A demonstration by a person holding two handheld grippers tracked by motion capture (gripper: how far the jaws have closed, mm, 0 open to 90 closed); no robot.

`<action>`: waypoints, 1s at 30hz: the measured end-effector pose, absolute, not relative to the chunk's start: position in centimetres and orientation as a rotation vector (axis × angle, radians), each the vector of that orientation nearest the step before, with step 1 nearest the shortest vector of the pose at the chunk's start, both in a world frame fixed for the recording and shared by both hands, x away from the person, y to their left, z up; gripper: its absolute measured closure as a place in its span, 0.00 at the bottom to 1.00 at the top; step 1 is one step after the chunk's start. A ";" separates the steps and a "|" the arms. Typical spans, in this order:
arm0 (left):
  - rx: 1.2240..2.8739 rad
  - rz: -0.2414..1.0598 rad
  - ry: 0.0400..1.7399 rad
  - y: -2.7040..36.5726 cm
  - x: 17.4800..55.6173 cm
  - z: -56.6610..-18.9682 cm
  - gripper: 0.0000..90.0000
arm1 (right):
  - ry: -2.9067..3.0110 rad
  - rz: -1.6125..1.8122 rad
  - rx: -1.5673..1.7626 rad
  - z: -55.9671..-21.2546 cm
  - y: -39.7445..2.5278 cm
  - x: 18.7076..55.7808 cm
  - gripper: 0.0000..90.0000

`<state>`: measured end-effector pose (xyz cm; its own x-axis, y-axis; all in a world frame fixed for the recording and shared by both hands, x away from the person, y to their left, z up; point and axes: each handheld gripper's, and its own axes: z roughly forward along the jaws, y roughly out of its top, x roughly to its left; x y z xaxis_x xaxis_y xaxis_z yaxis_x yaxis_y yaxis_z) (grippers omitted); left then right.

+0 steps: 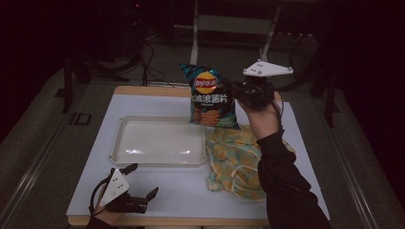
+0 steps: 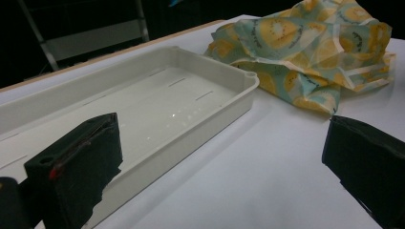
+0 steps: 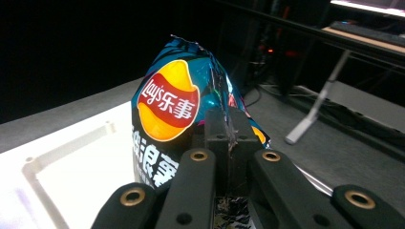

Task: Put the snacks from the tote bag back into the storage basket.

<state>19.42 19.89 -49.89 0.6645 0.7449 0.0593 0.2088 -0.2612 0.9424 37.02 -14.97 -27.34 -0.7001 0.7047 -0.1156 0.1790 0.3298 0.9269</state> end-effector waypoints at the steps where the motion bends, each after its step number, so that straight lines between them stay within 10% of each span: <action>1: 1.802 0.622 0.762 19.9 19.4 -49.9 0.00 | 2.095 1.371 0.769 -27.4 -14.6 37.1 1.00; 30: 1.771 0.650 0.739 20.1 19.0 -49.5 0.00 | 2.219 1.556 0.627 -28.8 -4.5 36.9 1.00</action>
<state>18.96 20.14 -49.47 0.6603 0.7471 0.0761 0.1707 -0.2480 0.9536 36.88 -4.50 -28.81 -0.8374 0.5453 -0.0370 0.1510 0.2958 0.9432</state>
